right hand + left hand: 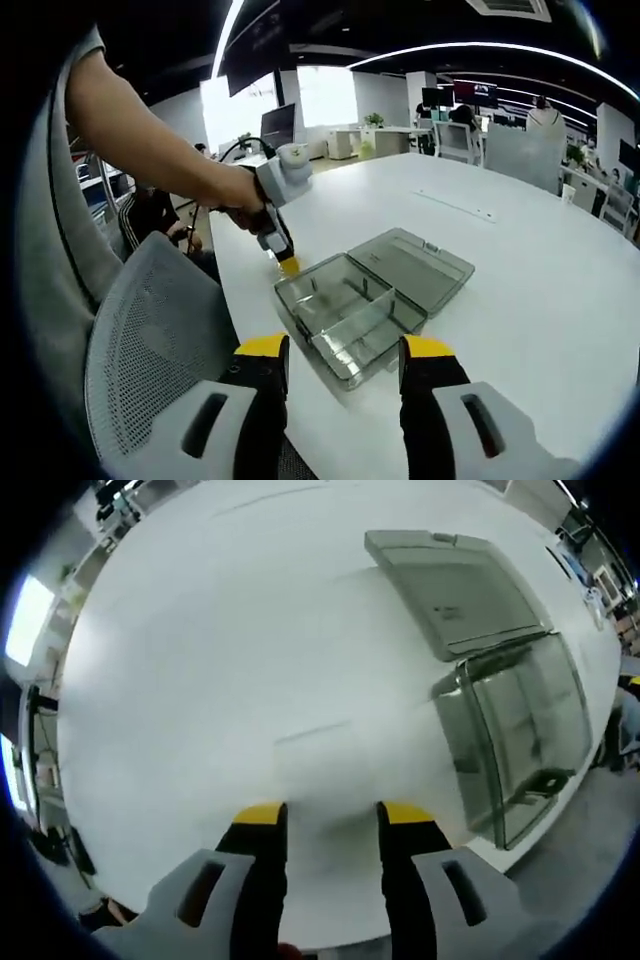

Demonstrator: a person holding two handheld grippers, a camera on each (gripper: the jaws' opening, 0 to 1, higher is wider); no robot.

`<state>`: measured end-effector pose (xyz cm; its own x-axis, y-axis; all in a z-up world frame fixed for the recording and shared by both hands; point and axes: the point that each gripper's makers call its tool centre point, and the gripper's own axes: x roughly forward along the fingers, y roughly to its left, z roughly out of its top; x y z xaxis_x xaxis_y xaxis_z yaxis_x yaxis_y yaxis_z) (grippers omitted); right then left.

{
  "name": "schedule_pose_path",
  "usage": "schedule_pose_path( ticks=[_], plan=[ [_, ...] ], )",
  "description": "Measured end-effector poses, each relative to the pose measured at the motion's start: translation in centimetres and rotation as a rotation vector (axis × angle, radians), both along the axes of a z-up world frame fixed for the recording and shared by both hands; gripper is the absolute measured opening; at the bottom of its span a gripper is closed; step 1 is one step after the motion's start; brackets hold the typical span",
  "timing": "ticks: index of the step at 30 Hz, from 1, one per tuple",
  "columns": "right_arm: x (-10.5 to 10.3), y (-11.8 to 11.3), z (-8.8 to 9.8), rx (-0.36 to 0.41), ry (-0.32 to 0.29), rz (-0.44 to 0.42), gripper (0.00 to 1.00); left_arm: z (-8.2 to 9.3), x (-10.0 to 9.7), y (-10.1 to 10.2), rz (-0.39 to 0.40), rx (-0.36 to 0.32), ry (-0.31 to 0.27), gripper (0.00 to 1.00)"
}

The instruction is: Insert the divider into the dual guide fixture by aligning both edges with the guide slots and pushing it downward to the bottom, including one-sided entry, uneven engagement, binding, and posture correction.

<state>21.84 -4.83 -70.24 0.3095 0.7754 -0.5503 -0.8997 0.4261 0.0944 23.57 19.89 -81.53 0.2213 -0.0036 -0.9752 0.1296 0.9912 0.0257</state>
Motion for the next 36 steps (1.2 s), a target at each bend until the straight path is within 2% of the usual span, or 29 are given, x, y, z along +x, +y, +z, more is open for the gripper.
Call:
schedule_pose_path(
  ticks=[36],
  plan=[
    [-0.5,0.3,0.8,-0.003,-0.007,0.016,0.40,0.7,-1.3,0.5,-0.052,-0.050,-0.010,0.30]
  ],
)
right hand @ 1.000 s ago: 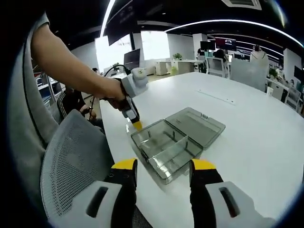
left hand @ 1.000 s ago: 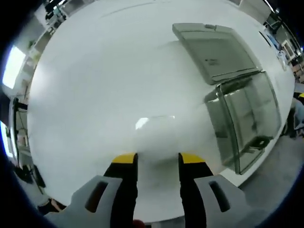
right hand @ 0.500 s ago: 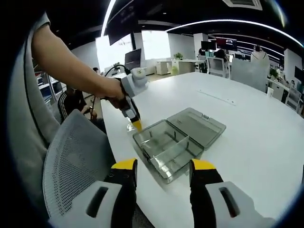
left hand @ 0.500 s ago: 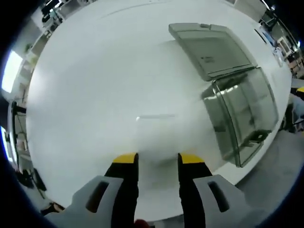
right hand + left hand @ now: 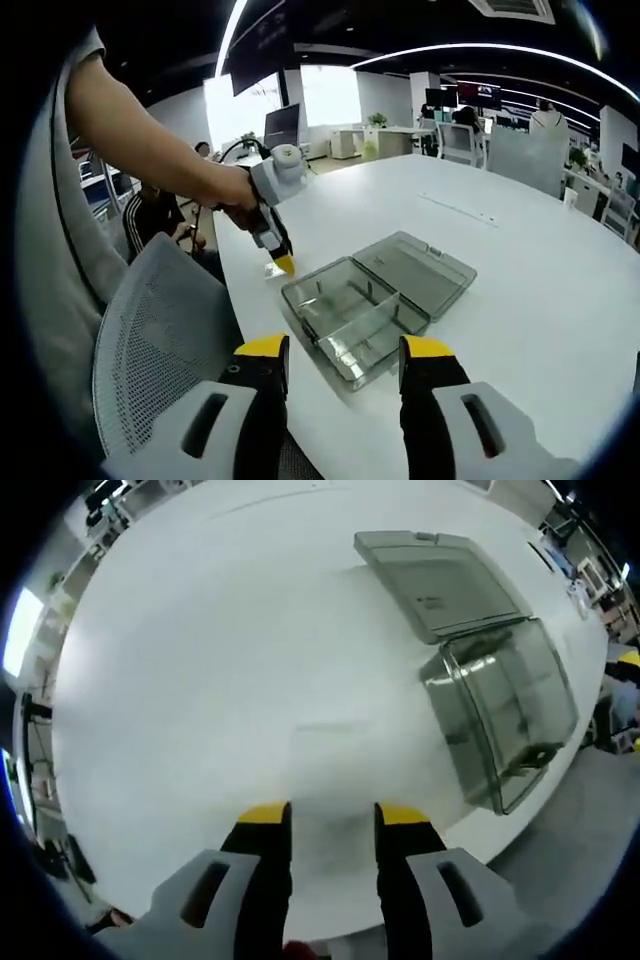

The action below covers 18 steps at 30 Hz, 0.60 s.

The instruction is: Insert the divider into the dual guide fixture by aligning both edges with the guide slots and pushing it downward to the bottom, including one-sided entry, uneven engagement, binding, and posture correction.

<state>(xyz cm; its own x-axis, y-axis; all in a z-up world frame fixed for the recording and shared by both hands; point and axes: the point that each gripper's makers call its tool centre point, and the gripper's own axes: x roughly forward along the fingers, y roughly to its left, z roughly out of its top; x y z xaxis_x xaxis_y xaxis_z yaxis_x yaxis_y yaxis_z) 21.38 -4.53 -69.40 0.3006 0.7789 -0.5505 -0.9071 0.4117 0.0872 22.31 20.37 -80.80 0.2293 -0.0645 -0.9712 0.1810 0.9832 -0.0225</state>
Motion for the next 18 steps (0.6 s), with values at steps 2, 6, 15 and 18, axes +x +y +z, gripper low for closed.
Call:
schedule_pose_path(
  ticks=[2,6,15,18],
  plan=[
    [0.0,0.0,0.1,0.002,0.000,0.000,0.40,0.2,0.0,-0.2,-0.002,-0.010,-0.003,0.29],
    [0.2,0.0,0.1,0.005,0.004,-0.004,0.40,0.6,-0.1,-0.3,-0.005,-0.028,-0.013,0.29],
    [0.6,0.1,0.5,0.025,0.013,-0.015,0.41,1.6,-0.4,-0.6,0.002,-0.073,-0.040,0.29],
    [0.8,0.2,0.6,0.029,0.016,-0.017,0.41,1.9,-0.5,-0.6,0.005,-0.088,-0.048,0.29]
  ],
)
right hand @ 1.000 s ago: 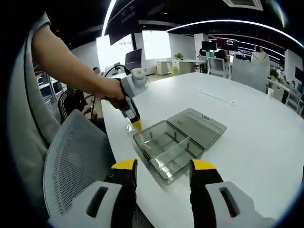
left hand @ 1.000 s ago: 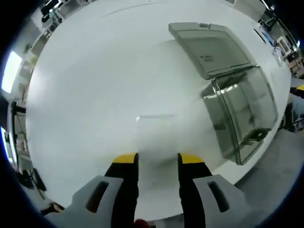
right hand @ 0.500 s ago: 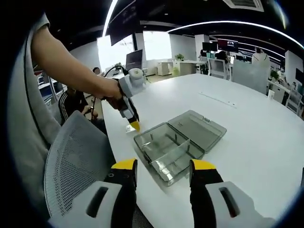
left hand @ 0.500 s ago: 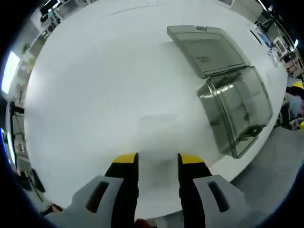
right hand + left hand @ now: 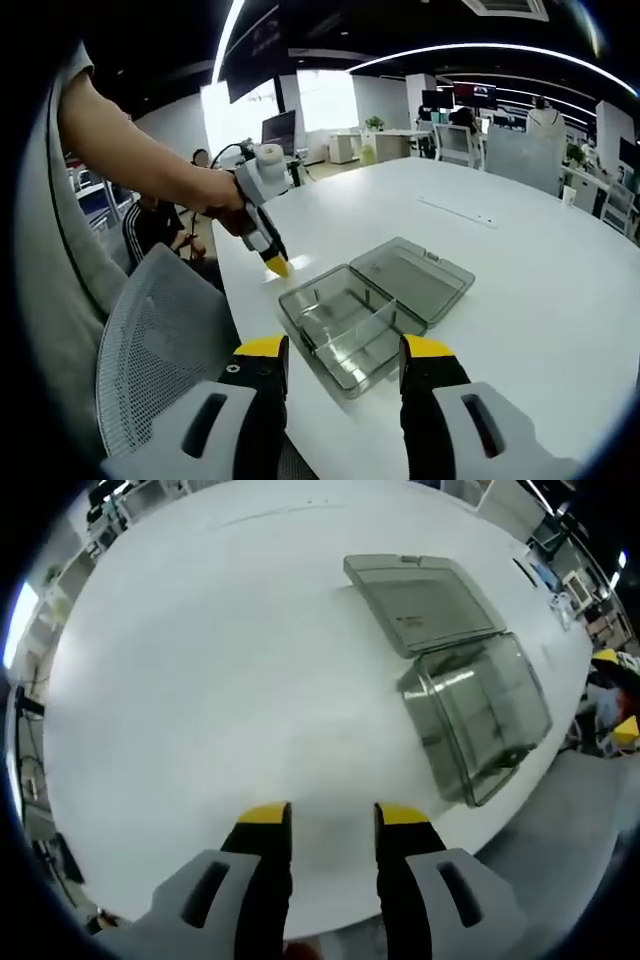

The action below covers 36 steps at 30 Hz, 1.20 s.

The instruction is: Insert the divider into the dual guide fixture by aligning both edges with the guide slots and pushing it downward to the bottom, including one-sided entry, uneven engagement, binding, and posture correction.

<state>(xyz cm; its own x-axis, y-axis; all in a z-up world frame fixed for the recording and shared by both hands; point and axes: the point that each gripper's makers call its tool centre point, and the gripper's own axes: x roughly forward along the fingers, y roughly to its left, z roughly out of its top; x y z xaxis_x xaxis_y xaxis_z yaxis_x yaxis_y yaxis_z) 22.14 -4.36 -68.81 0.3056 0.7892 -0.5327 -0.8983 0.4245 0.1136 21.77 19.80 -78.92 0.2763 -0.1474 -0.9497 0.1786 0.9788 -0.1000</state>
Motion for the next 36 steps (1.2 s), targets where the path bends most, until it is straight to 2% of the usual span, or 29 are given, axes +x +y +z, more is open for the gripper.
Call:
schedule_pose_path(
  ticks=[9,12,17,36],
  plan=[
    [0.4,0.5,0.5,0.018,0.006,0.004,0.41,0.8,-0.3,0.1,0.019,-0.038,-0.019,0.29],
    [0.7,0.7,0.9,0.058,0.034,-0.004,0.41,1.0,-0.2,0.1,0.027,-0.057,-0.028,0.29],
    [1.2,0.6,1.2,0.069,0.038,-0.013,0.41,1.8,-0.2,-0.3,0.028,-0.089,-0.048,0.29],
    [1.7,1.4,2.8,0.160,0.078,0.006,0.41,6.9,0.8,-4.4,-0.041,-0.216,-0.169,0.29]
  ],
)
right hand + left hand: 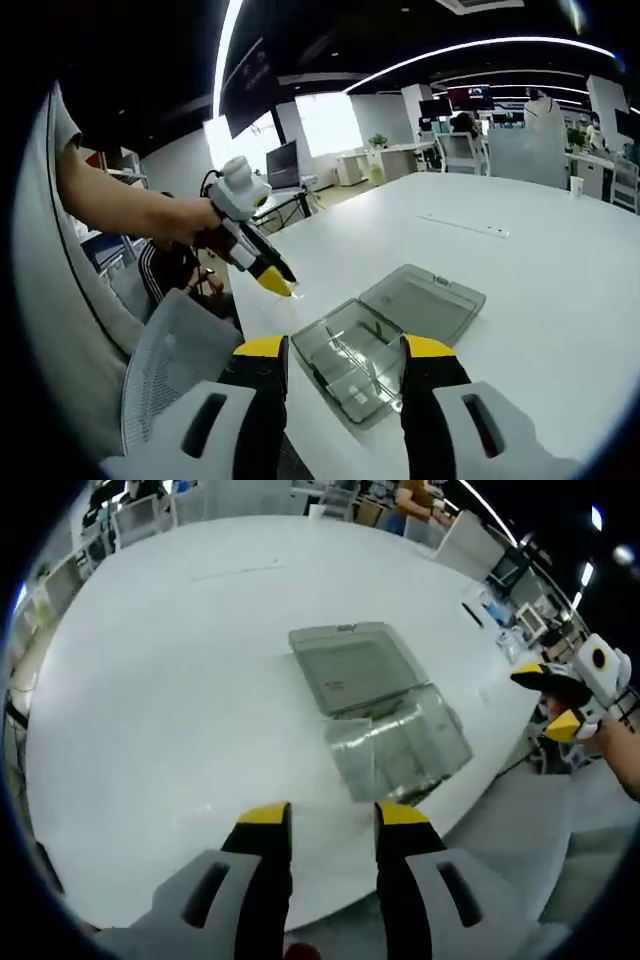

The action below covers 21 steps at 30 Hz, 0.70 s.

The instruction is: Insert the divider into the dual guide fixture by aligning both edges with the guide slots and pushing it downward to the bottom, including one-sided entry, uneven engagement, binding, and posture correction.

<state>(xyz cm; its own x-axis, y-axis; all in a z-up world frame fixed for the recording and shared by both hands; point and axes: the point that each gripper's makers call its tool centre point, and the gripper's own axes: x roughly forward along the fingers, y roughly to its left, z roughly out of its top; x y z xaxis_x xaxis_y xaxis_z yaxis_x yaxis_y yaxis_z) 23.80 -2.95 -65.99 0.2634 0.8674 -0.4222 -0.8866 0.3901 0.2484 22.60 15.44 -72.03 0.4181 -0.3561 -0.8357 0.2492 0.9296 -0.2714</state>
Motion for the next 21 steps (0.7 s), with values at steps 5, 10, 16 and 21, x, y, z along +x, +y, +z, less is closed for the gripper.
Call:
schedule_pose_path(
  ticks=[5,10,16,21],
  plan=[
    [0.2,0.1,0.1,0.008,0.007,0.001,0.41,1.2,0.1,-1.0,-0.020,-0.021,-0.024,0.29],
    [0.2,0.1,0.2,0.018,0.016,0.005,0.41,2.3,0.2,-1.9,-0.035,-0.046,-0.044,0.29],
    [0.4,0.2,0.6,0.046,0.032,0.007,0.40,3.5,0.3,-3.1,-0.050,-0.089,-0.065,0.29],
    [0.5,0.3,0.8,0.065,0.051,0.008,0.40,4.1,0.3,-4.4,-0.065,-0.147,-0.078,0.29]
  ],
)
